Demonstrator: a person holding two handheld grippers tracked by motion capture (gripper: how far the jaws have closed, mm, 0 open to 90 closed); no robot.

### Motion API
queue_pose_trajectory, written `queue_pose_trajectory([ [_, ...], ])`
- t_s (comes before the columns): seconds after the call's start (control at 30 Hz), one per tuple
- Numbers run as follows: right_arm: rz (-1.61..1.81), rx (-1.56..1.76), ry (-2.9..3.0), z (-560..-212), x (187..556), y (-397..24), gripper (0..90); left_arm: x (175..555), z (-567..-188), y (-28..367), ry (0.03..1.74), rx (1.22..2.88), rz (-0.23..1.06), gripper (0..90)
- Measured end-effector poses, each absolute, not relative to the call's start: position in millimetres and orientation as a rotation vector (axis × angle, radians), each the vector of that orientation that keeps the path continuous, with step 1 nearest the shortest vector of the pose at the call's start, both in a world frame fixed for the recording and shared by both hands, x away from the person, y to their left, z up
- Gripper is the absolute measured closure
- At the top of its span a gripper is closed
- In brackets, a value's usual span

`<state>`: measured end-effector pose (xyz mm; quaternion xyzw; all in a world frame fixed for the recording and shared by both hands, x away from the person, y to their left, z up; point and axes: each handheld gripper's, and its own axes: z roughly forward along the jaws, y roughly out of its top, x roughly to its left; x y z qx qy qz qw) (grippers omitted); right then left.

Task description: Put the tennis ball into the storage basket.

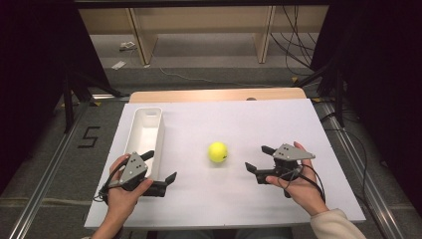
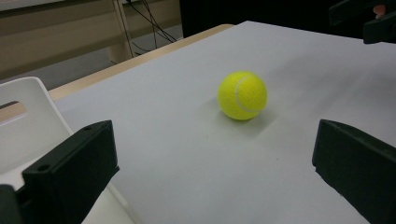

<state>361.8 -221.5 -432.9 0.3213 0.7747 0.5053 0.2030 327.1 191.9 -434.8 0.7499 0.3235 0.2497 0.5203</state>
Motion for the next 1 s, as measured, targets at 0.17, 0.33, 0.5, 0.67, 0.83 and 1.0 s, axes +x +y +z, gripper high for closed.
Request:
queue_pose_trajectory([
  [0.17,1.401,0.884,2.17,-434,364,-215,17.4,327,-435,192,0.776,1.798,0.599,0.0],
  [0.33,1.396,0.883,2.167,-434,369,-209,17.4,327,-435,192,0.772,1.8,0.6,0.0],
  [0.5,1.391,0.881,2.172,-435,374,-201,17.3,327,-434,191,0.77,1.801,0.602,0.0],
  [0.67,1.389,0.872,2.179,-435,381,-192,17.1,327,-434,191,0.769,1.799,0.6,0.0],
  [0.83,1.379,0.863,2.197,-437,388,-179,16.1,327,-434,191,0.769,1.799,0.601,0.0],
  [1.0,1.364,0.853,2.211,-440,393,-171,15.9,327,-434,191,0.767,1.799,0.6,0.0],
])
